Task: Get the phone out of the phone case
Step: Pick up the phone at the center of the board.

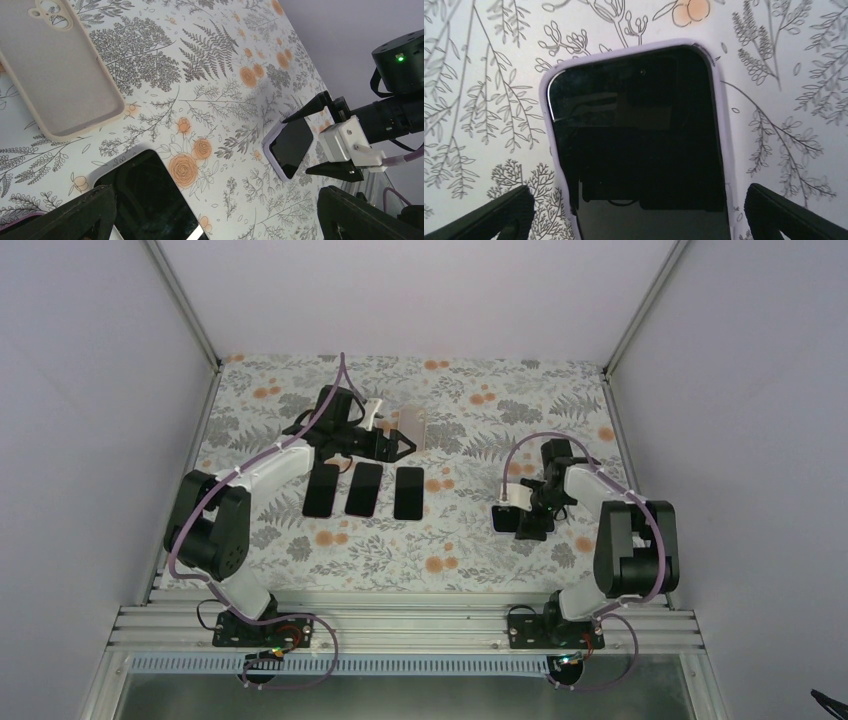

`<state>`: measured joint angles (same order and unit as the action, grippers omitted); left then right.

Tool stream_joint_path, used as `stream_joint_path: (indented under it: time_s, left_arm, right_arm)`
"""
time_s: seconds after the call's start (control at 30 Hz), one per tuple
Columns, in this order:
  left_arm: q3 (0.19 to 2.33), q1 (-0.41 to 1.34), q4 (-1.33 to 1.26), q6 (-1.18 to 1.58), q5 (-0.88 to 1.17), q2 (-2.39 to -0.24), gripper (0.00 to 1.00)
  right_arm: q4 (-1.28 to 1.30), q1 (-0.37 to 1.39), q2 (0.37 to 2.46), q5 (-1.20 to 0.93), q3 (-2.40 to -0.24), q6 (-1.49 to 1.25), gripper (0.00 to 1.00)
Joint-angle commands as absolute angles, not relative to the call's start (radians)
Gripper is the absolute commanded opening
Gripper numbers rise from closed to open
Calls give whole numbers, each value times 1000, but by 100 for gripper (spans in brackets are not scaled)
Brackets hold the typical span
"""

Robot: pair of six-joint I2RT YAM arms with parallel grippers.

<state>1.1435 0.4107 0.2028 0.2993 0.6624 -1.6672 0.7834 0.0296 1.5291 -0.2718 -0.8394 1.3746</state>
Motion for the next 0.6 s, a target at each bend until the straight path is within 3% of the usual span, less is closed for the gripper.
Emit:
stream_joint_path:
  time_s: [0.0, 0.33, 0.57]
  left_arm:
    - [1135, 411, 172, 294, 671, -1678, 100]
    - [1158, 411, 172, 316, 676, -1709, 100]
    - [1167, 411, 172, 328, 678, -1714, 100]
  right_arm:
    - [758, 20, 1585, -219, -850, 1439, 99]
    - [671, 20, 1645, -149, -826, 1425, 100]
    - [681, 20, 1655, -135, -811, 1450, 85]
